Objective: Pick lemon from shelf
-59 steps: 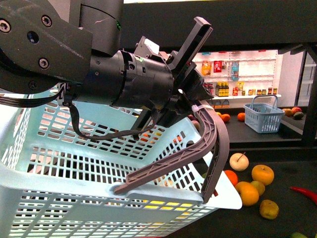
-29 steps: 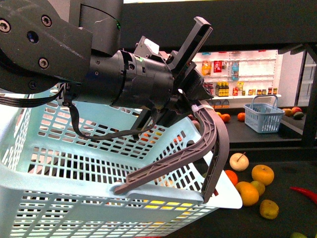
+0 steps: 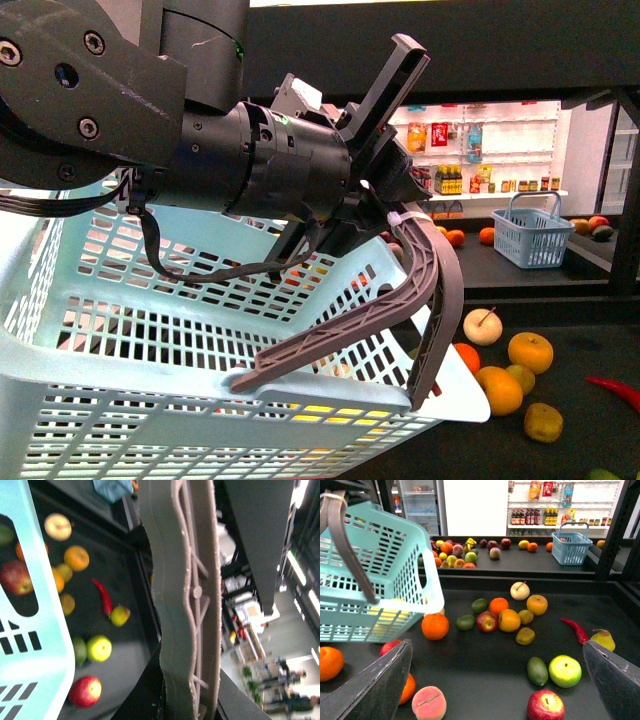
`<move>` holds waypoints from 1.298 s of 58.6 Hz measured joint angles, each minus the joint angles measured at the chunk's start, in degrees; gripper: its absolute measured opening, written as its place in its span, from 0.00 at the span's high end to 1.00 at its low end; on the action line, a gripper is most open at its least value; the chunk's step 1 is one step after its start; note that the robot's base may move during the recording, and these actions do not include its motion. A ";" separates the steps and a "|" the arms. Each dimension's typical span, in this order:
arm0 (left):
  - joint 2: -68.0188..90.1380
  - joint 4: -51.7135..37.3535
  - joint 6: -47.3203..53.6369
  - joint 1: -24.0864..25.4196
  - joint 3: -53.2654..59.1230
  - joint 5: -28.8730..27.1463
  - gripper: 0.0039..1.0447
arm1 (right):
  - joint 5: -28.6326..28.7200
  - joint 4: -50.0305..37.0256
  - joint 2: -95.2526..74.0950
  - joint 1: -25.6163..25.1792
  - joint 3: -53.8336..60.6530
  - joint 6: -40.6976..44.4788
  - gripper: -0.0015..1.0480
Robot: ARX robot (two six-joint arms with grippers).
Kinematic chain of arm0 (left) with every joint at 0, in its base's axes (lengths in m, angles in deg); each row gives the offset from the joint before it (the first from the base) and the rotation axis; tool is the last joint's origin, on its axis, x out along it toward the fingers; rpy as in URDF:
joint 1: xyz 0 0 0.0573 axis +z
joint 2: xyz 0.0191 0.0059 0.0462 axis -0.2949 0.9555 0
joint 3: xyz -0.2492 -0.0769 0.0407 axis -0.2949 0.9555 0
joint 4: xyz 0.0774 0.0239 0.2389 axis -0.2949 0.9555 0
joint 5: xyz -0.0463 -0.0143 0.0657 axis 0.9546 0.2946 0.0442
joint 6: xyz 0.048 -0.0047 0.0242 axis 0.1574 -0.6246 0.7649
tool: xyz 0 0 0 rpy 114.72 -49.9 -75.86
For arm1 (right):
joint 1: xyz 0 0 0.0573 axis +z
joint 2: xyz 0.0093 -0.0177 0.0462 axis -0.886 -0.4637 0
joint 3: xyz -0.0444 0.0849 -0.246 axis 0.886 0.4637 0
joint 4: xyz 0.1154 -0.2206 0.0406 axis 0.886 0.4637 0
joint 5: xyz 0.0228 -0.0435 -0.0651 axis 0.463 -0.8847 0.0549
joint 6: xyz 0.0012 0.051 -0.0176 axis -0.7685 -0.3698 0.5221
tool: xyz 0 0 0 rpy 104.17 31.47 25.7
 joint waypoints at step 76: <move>13.81 -50.51 -36.11 41.07 4.81 -14.93 0.91 | 0.00 0.00 0.02 0.00 0.00 0.00 0.02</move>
